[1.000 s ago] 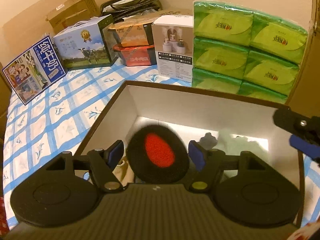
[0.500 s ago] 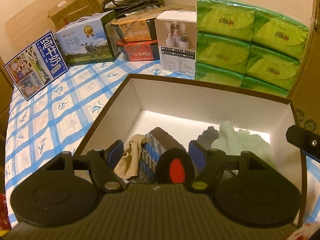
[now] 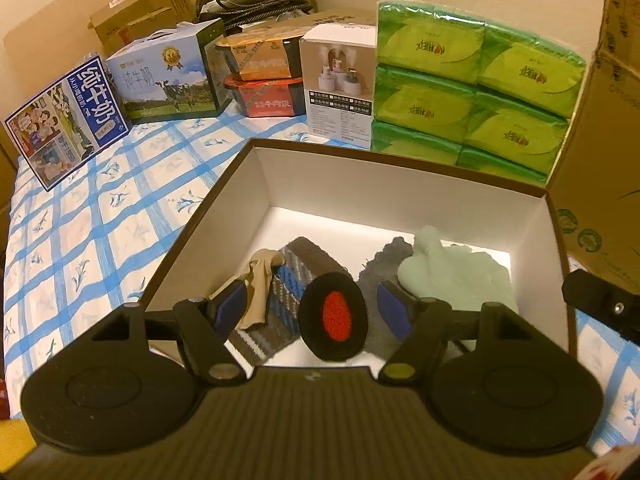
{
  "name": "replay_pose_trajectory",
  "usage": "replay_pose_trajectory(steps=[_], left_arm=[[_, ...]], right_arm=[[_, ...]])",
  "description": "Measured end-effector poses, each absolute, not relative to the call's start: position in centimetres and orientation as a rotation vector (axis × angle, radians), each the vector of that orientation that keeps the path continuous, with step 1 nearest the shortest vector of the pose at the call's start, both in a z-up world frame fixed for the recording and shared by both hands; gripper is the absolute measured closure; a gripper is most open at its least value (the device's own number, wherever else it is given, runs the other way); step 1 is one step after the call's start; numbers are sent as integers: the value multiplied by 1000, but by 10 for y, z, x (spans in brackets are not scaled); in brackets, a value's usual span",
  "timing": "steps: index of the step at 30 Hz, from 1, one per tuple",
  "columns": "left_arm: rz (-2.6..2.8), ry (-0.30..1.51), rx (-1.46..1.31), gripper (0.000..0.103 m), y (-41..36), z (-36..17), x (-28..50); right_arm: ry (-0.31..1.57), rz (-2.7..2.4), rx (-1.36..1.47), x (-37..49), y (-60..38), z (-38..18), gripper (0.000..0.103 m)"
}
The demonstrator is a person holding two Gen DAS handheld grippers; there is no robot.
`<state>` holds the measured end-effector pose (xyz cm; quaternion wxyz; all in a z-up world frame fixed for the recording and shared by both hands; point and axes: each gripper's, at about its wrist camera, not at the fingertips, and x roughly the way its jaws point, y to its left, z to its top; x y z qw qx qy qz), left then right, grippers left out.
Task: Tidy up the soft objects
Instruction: 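Lower the black pad into the box with the left tool while the right drops the green towel, then move both open tools back to the snack packet and cotton swabs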
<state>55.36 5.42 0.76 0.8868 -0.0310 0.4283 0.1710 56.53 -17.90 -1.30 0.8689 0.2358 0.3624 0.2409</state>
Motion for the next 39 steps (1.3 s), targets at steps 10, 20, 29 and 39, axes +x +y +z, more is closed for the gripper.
replay_pose_trajectory(steps=[10,20,29,39], left_arm=[[259,836,-56,33,43,42,507],[120,778,-24,33,38,62,430],[69,797,-88,32,53,50,358],[67,760,-161,30,67,26,292]], right_arm=[[711,537,475,526,-200,14,32],[649,594,413,458,-229,34,32],[645,612,445,392,-254,28,32],[671,544,458,328,-268,-4,22]])
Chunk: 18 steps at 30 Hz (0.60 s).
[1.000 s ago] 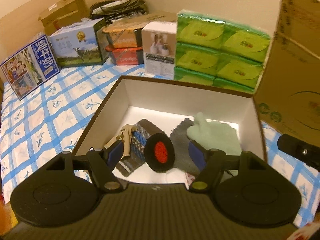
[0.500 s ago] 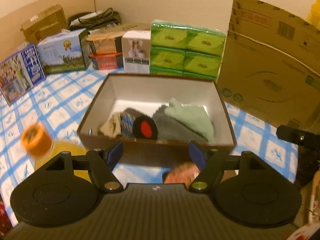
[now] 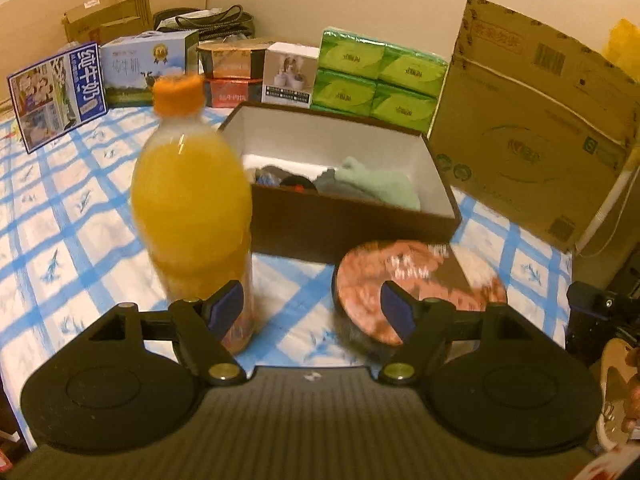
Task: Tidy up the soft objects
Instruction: 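Move both open tools back to the snack packet and cotton swabs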
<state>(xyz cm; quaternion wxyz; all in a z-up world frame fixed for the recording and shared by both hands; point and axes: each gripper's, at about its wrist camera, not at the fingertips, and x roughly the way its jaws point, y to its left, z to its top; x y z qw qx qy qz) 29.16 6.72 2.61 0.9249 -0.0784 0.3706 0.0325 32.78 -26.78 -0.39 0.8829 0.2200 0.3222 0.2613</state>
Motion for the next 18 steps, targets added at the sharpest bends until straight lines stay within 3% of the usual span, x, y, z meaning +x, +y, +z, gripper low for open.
replay_pose_trajectory(steps=[6,18], left_arm=[[55,764,-61,30,54,3,260],[46,794,-122,30,52,-29,218]], right_arm=[[673,507,391,291,-266,-19,22],[725,497,318,245,-255,-41,22]])
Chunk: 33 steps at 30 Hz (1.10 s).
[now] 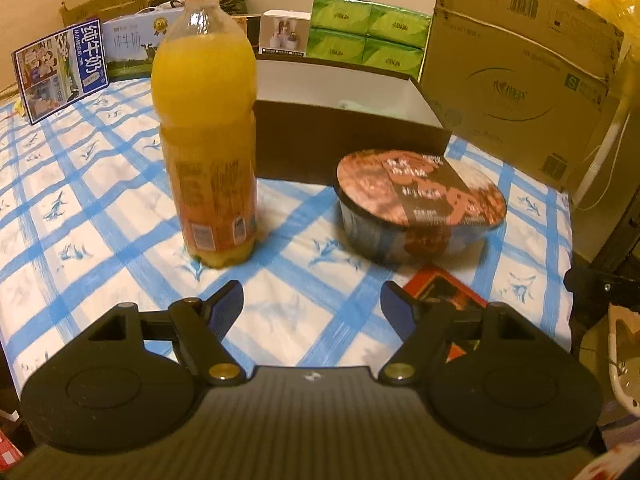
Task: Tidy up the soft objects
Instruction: 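Move both open tools back to the snack packet and cotton swabs, then grasp the red snack packet with the right tool while the left grasps the cotton swab bag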
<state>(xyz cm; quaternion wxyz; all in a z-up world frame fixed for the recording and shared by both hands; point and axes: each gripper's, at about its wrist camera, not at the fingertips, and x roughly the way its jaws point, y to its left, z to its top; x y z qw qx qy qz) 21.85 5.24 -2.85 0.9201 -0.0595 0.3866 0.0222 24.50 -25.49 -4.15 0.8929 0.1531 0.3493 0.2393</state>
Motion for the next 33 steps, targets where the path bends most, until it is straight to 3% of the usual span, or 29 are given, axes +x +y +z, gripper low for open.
replay_pose_trajectory(steps=[11,33], left_arm=[[-37,846,-70,30,33,-63,197],[-289,856,289,29,-27,-108,210]], right_arm=[[777,487,227,220,-242,-67,22],[748,599,-339,196,-180,-118,22]])
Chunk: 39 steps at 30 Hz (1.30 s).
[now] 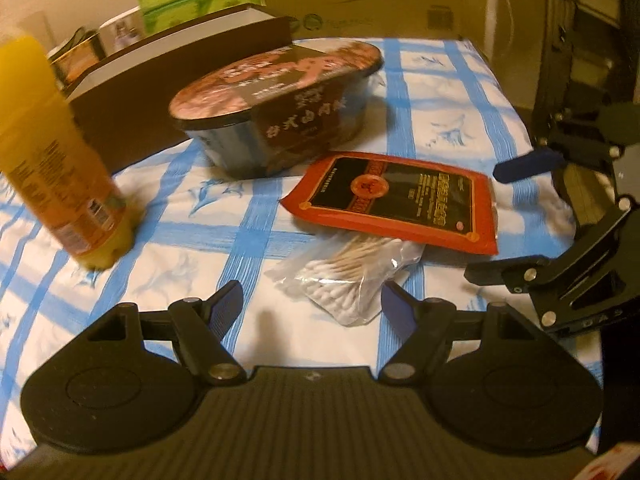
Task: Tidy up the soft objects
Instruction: 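Grasp the red snack packet with the right tool while the left grasps the cotton swab bag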
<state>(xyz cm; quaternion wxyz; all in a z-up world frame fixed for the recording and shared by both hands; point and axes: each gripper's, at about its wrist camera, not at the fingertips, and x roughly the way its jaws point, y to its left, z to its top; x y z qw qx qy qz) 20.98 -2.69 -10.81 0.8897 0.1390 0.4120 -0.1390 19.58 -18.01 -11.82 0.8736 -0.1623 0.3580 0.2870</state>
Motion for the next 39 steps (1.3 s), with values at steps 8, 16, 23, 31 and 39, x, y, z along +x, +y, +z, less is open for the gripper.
replay_pose_trajectory(steps=[8,16,23,31,39], left_arm=[[-379,848,383,29,-39,-127,224],[-425,833,326,57,-31,-130,227],[-385,825,295,68,-17,-127,212],[-152,871,172,68,35,-123,185],[40,938,-17,68,84,-115,159]], right_arm=[[755,592,-348,203,-185,-123,27],[747,611,-400,203,-179,-130,53],[729,628,-369,201,-175,-123,80],[718,650,-226,197,-178,-101,86],[813,754,164,205,-185,-77,89]])
